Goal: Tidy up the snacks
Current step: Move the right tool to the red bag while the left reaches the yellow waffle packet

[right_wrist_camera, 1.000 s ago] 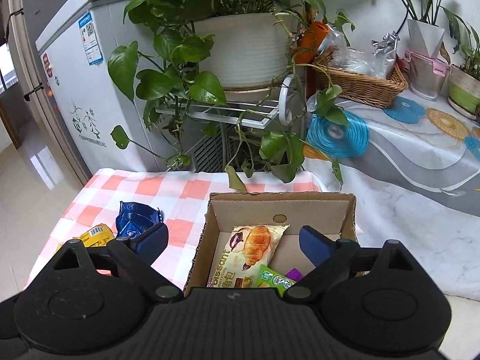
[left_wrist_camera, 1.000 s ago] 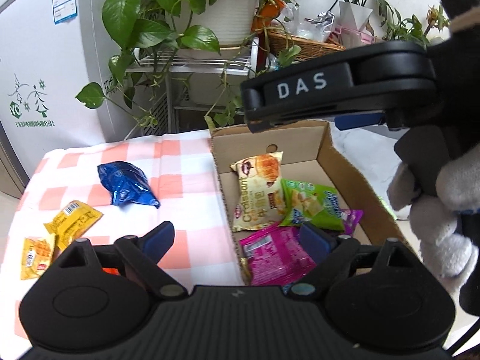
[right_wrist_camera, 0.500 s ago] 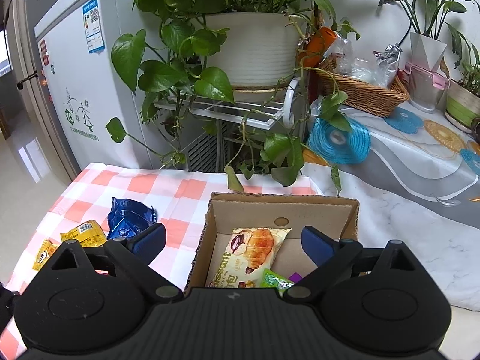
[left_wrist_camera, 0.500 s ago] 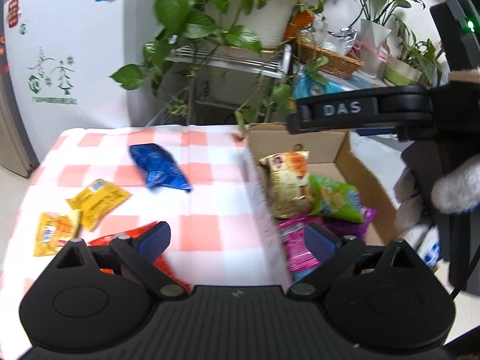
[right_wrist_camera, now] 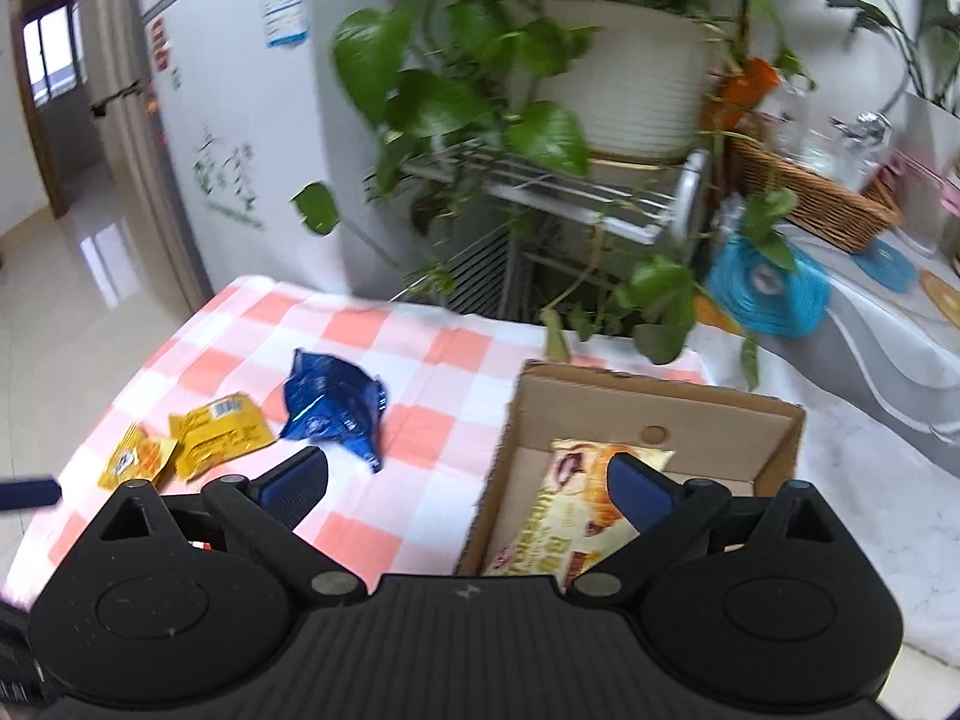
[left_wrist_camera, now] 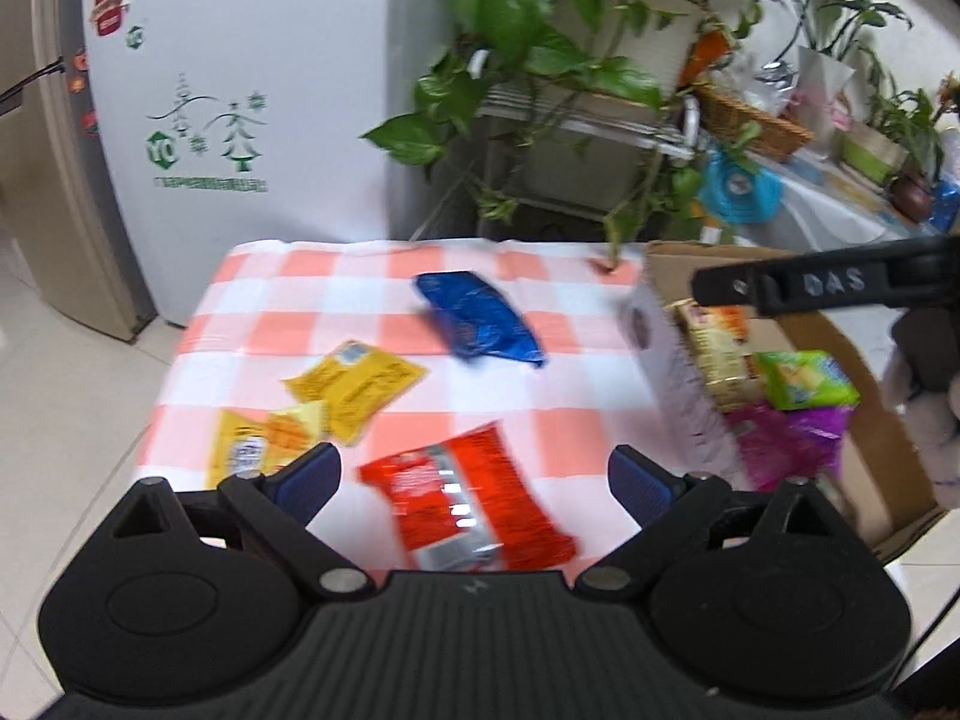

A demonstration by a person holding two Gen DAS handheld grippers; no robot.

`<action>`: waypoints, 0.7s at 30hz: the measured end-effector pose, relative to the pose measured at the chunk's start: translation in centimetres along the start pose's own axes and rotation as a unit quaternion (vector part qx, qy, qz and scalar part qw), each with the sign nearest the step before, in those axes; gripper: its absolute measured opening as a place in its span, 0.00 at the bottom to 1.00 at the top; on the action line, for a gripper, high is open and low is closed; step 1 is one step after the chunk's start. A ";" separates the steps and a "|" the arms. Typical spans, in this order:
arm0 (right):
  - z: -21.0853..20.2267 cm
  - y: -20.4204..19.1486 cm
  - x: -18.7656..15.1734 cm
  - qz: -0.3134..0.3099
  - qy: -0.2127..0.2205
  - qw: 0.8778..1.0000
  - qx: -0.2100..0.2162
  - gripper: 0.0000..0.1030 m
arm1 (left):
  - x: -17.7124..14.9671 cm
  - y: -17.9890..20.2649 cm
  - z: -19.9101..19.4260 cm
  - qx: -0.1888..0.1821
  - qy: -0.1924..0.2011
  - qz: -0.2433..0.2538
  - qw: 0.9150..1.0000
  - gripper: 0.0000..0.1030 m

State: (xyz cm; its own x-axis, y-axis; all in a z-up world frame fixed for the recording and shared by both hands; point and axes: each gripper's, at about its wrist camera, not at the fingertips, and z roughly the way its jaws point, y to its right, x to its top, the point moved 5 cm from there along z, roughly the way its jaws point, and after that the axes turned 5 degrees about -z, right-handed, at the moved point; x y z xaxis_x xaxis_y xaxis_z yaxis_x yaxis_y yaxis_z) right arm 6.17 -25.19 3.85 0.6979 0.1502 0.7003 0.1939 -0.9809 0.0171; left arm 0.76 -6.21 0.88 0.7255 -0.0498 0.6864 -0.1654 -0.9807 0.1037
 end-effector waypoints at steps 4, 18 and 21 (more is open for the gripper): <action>0.5 -1.7 -0.1 -0.024 -0.007 1.000 0.010 0.99 | 0.1 -2.5 0.4 0.029 -0.008 0.013 0.999 0.93; 2.1 -8.2 -1.7 -0.088 -0.047 0.993 0.068 0.99 | 1.2 -10.1 4.3 0.089 -0.058 0.039 0.994 0.93; 2.6 -9.1 -2.3 -0.088 -0.063 0.991 0.084 0.99 | 1.2 -9.8 5.2 0.090 -0.065 0.070 0.991 0.93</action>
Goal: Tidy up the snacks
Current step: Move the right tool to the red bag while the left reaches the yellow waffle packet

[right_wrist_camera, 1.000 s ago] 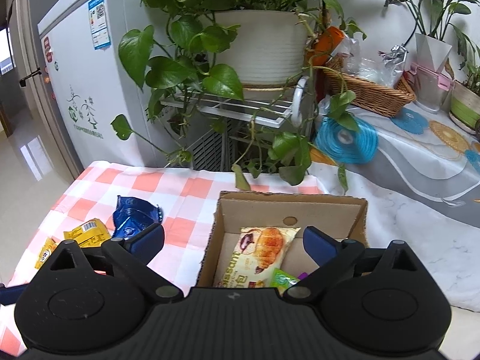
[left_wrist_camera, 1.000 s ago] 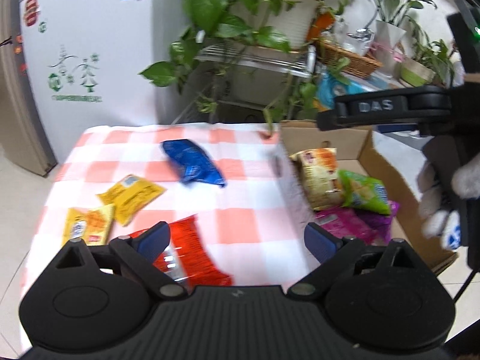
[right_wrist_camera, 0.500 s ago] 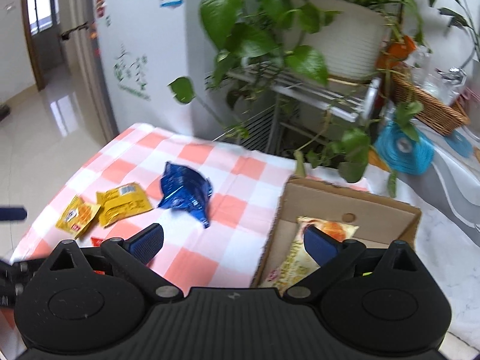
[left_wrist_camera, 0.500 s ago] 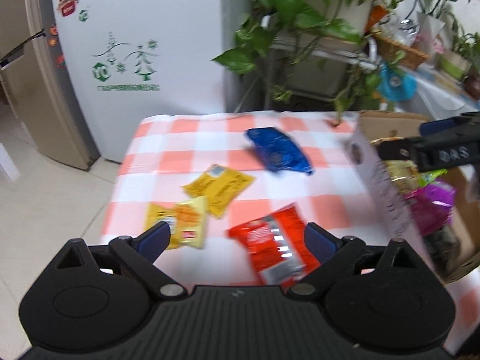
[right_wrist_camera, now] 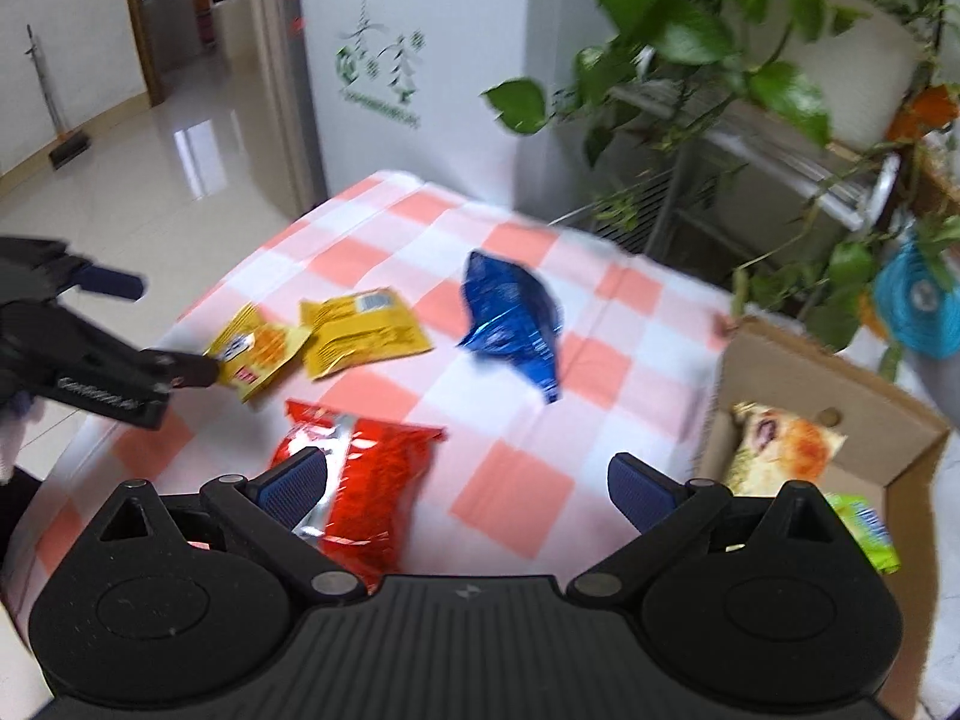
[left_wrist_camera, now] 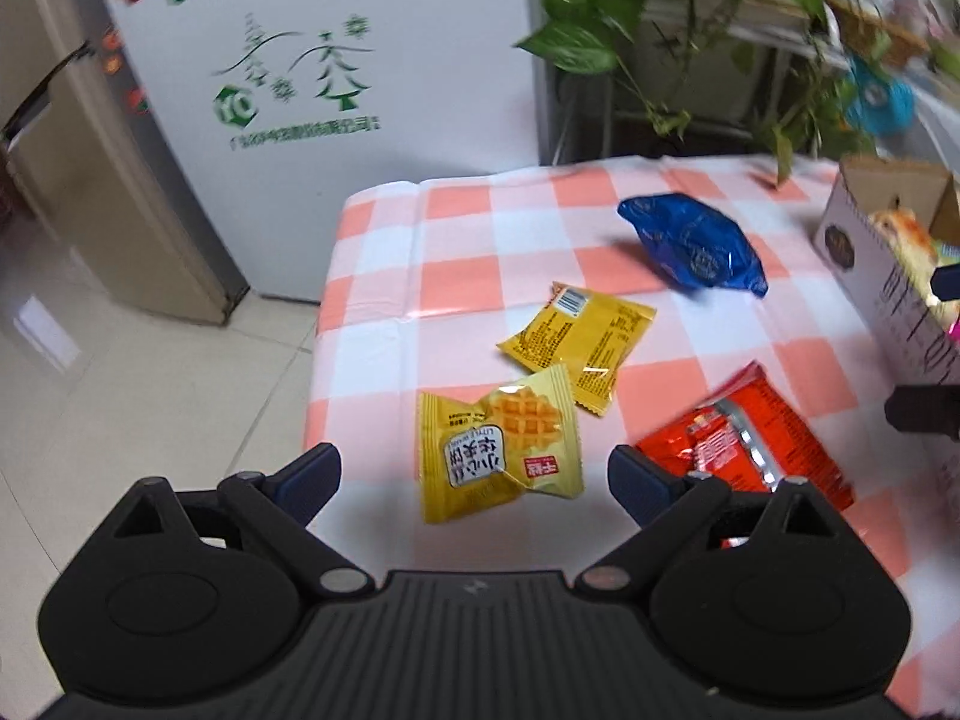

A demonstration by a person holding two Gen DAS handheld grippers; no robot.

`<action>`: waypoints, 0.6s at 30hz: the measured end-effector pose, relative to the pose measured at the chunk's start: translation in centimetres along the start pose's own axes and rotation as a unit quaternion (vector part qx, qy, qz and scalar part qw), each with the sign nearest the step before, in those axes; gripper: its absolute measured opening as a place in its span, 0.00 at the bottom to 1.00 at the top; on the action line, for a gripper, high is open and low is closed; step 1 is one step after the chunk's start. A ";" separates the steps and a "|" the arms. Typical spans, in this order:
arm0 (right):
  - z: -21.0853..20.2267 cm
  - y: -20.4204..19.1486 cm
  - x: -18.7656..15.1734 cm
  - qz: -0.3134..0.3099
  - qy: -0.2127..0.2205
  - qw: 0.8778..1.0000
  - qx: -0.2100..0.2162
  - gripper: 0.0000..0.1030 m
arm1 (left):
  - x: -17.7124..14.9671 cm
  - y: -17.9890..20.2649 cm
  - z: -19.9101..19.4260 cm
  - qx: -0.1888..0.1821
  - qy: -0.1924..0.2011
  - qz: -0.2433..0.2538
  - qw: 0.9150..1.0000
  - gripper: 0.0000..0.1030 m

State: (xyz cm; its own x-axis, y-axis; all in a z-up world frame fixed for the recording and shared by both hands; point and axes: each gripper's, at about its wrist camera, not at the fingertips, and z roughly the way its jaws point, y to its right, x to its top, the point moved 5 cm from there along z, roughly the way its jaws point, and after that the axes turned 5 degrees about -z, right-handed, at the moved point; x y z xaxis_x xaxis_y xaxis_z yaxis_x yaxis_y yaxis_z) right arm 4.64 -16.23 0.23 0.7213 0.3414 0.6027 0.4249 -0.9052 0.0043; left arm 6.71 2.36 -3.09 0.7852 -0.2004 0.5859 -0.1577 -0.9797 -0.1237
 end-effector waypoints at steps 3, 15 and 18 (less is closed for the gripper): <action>0.8 -1.1 -0.4 0.002 -0.016 1.000 0.025 0.99 | 0.2 0.1 1.1 -0.004 -0.007 0.018 1.000 0.93; 4.3 -3.8 -1.3 -0.003 -0.060 0.997 0.055 0.99 | 0.7 -0.8 4.9 -0.050 -0.037 -0.001 0.998 0.93; 5.1 -4.1 -1.3 0.004 -0.070 0.996 0.059 0.99 | 0.8 -0.4 5.7 -0.058 -0.043 0.008 0.997 0.93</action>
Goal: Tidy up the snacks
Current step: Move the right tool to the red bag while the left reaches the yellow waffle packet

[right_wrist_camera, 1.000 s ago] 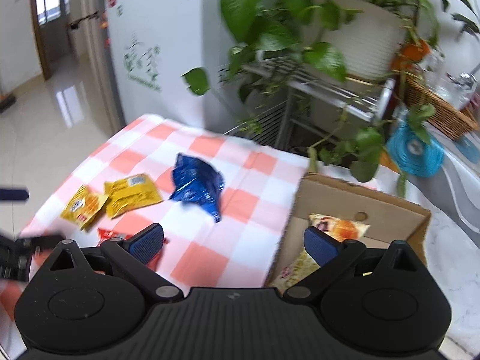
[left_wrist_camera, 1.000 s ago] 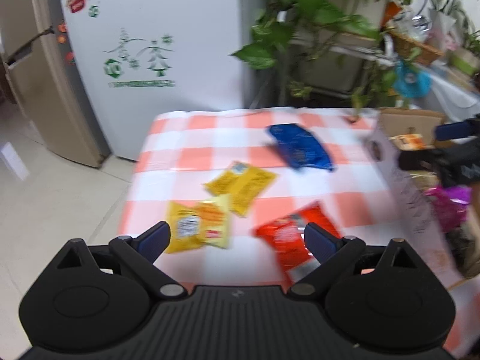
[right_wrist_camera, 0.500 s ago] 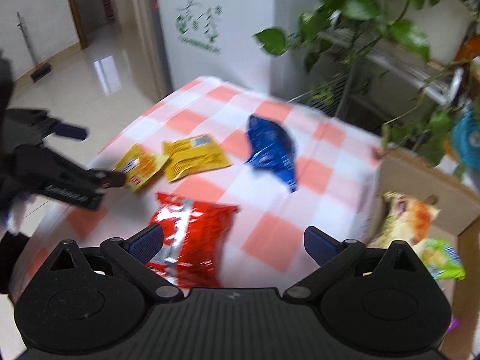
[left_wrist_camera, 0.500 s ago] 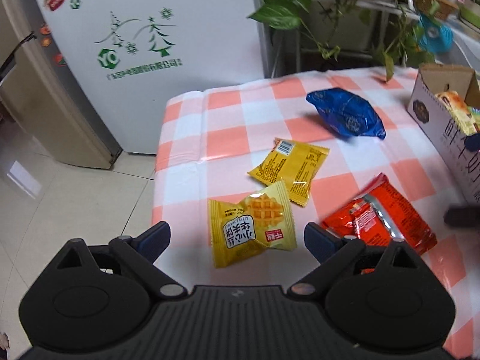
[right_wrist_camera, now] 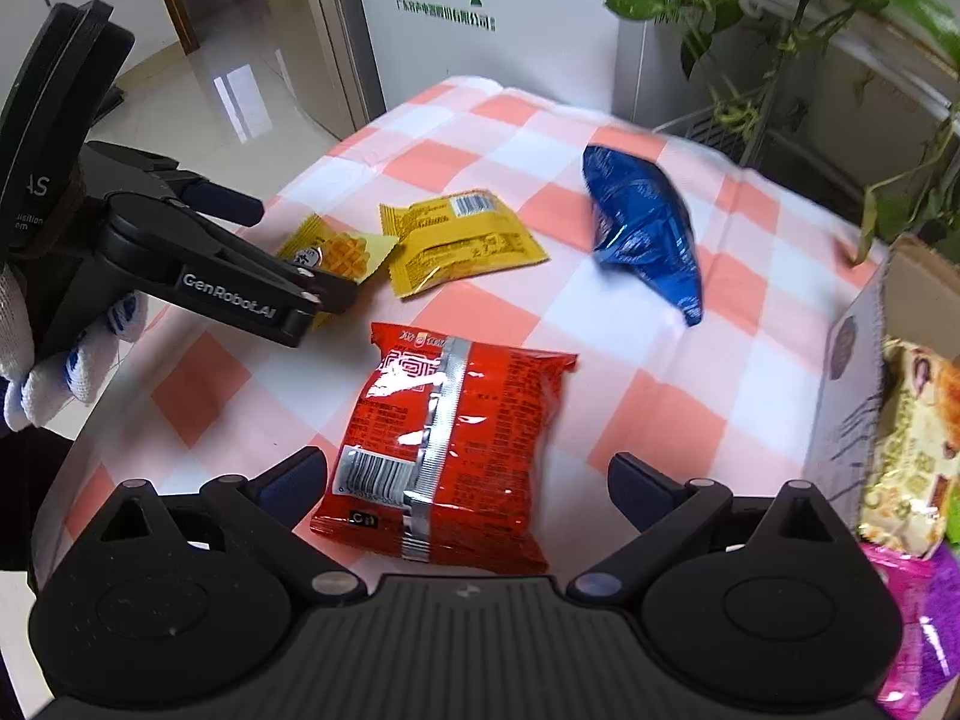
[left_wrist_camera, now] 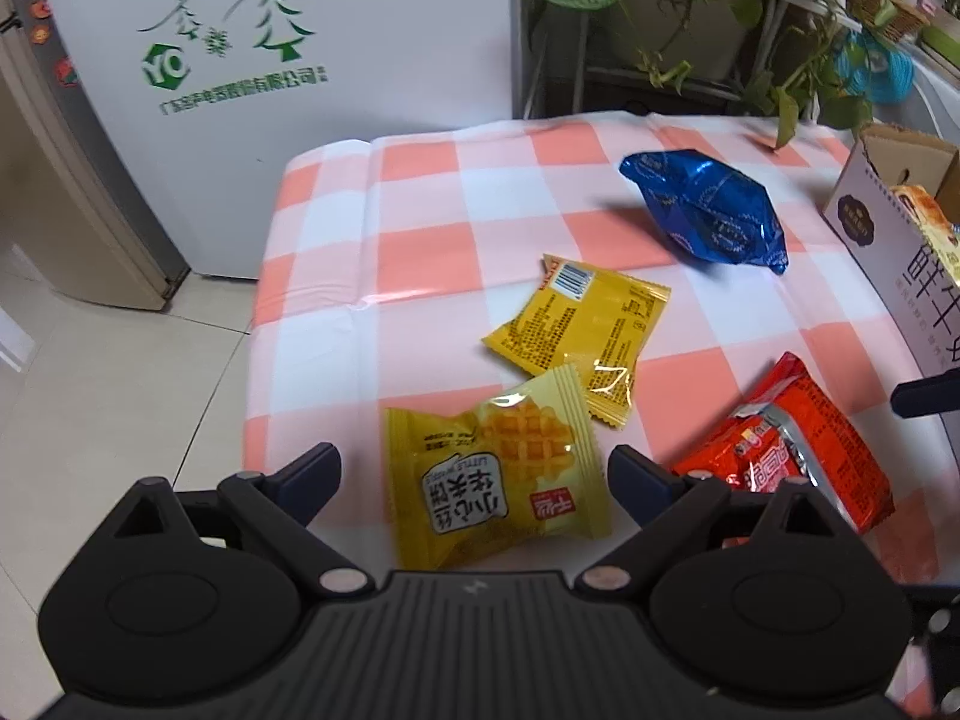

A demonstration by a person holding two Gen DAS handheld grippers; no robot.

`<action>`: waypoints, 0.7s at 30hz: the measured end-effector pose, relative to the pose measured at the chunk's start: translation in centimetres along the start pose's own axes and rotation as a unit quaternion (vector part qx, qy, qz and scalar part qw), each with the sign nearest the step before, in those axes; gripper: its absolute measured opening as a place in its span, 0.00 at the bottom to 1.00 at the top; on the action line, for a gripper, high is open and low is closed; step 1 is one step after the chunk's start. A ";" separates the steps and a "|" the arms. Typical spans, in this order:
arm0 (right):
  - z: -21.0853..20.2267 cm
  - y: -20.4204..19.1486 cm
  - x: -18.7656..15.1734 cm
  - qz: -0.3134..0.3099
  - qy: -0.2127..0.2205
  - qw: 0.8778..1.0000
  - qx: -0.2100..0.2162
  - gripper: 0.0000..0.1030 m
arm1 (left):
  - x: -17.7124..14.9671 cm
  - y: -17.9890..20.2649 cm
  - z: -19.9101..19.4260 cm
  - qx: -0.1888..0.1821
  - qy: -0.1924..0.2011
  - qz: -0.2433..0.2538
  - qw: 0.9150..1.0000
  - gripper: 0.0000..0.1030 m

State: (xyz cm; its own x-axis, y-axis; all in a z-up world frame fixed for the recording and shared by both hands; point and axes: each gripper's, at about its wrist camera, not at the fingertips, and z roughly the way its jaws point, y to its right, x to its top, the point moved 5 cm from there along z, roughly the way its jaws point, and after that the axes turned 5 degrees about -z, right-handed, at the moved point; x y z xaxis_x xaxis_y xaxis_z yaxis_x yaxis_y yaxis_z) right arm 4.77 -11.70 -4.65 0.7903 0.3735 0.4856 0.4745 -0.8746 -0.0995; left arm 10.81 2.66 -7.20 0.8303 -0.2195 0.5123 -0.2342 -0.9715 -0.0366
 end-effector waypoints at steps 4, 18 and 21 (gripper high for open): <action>1.0 -0.3 0.1 -0.002 -0.011 1.000 -0.003 1.00 | -0.1 0.5 1.1 -0.001 -0.011 0.015 1.000 0.93; 4.3 -0.9 0.8 -0.017 -0.036 0.998 -0.051 1.00 | -0.3 -0.6 2.4 -0.021 -0.011 -0.013 1.000 1.00; 4.2 -0.4 0.9 -0.013 -0.032 0.998 -0.049 1.00 | -0.5 -0.6 2.3 -0.024 -0.007 -0.013 1.000 1.00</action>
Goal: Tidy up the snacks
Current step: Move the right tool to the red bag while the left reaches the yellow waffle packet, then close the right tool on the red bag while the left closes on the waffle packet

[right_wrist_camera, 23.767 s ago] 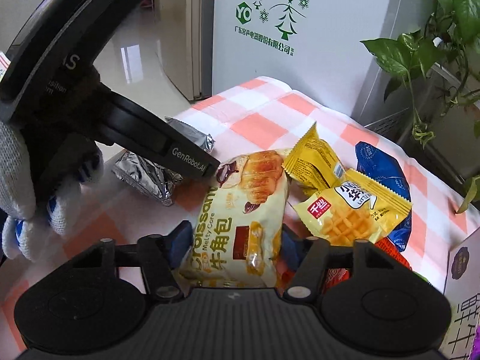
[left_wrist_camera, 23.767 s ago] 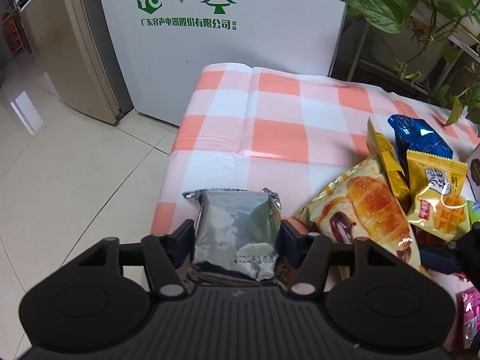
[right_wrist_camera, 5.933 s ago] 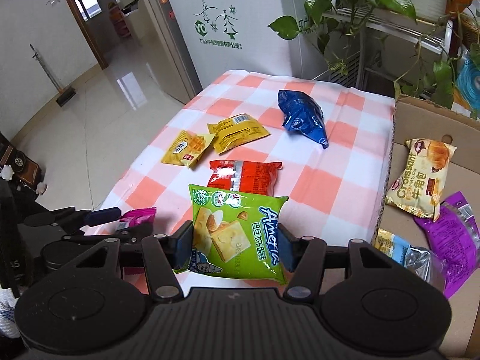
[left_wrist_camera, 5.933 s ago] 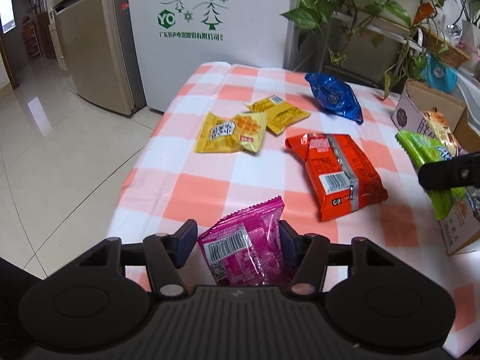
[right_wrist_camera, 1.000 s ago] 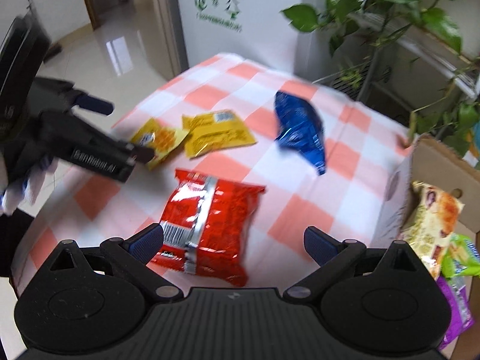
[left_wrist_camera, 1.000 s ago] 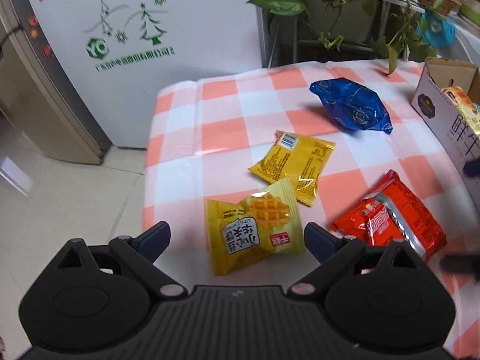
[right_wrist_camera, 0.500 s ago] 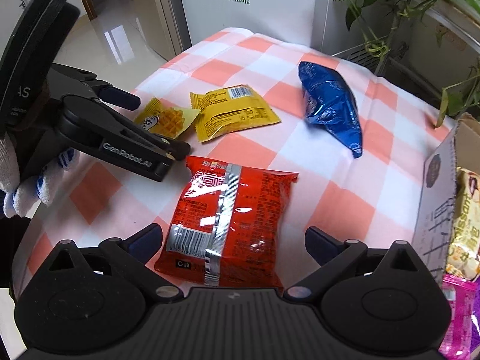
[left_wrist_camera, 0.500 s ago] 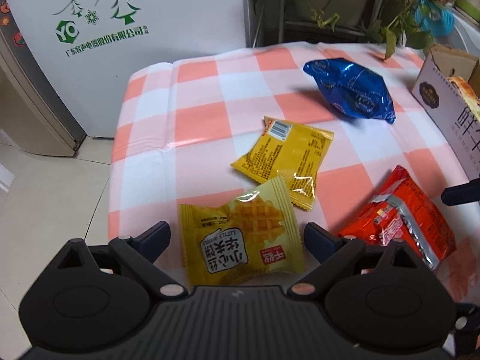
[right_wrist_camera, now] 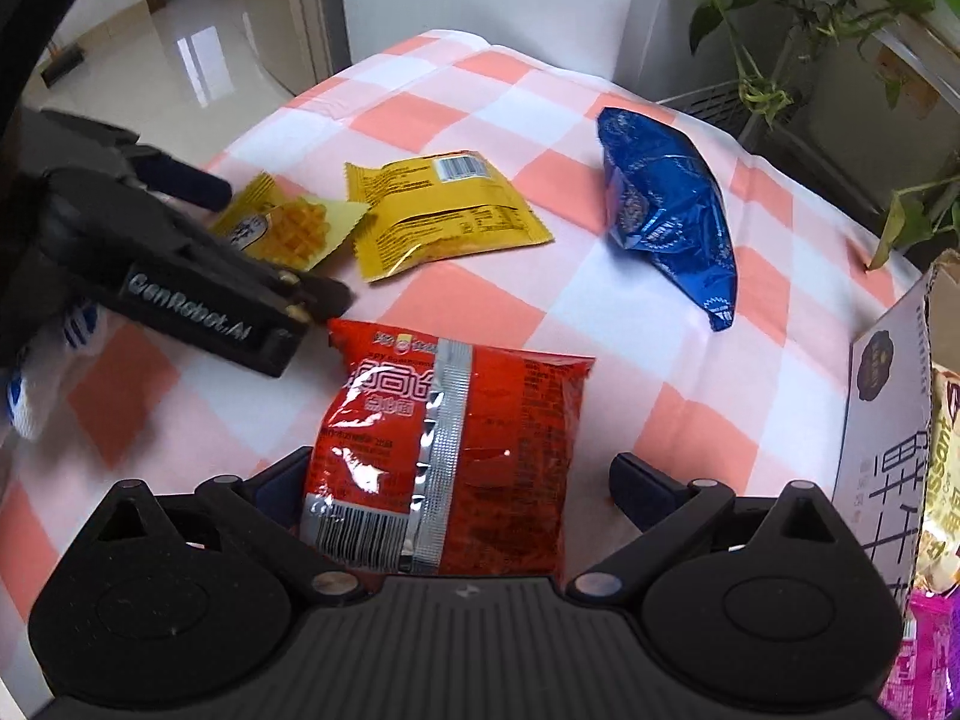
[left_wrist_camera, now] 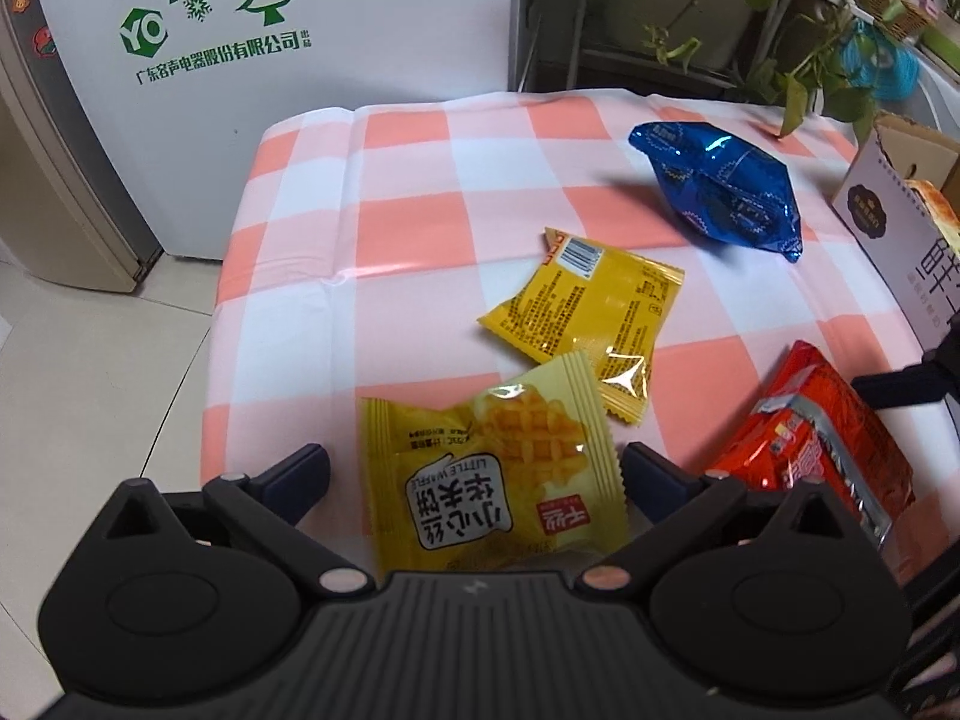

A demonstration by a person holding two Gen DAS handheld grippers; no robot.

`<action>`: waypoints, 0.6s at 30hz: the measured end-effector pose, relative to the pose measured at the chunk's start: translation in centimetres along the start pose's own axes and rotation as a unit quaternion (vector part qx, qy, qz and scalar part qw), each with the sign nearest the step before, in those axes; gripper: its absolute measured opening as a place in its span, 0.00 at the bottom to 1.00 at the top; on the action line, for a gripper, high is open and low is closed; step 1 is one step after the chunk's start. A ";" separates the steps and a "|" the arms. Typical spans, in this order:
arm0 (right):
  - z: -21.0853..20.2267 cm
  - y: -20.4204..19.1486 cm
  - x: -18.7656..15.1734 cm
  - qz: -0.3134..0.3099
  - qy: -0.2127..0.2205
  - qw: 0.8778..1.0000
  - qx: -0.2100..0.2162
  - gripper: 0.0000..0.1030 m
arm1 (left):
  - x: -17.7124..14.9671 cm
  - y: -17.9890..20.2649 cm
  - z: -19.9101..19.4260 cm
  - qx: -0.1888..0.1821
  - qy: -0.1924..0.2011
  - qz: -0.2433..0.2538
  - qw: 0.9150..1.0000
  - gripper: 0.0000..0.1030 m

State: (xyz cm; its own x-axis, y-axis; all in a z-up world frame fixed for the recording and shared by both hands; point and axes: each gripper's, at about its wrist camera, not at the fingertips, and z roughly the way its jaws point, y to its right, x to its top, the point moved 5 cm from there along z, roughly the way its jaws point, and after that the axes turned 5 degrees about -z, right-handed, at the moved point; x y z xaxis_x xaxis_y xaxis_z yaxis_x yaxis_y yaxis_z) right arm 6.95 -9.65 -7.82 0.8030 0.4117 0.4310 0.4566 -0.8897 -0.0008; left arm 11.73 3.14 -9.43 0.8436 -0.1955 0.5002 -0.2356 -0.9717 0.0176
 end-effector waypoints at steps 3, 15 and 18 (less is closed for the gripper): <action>0.0 0.6 0.1 0.003 0.007 1.000 -0.004 1.00 | -0.1 0.0 -0.1 -0.002 0.001 0.002 1.000 1.00; -0.8 2.8 0.8 0.028 0.029 0.999 -0.011 0.78 | -0.4 0.9 -1.0 -0.020 0.010 0.032 0.999 0.78; -0.9 3.0 1.1 0.033 0.036 0.999 -0.011 0.78 | -0.4 1.4 -1.4 -0.016 0.017 0.045 0.999 0.73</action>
State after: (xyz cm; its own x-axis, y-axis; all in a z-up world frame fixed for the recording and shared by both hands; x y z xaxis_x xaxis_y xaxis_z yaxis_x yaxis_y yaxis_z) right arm 8.90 -12.02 -6.53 0.8013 0.3366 0.4946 0.3938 -0.9191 -0.0125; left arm 10.38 2.01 -8.44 0.8013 -0.2765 0.5305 -0.3255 -0.9455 -0.0012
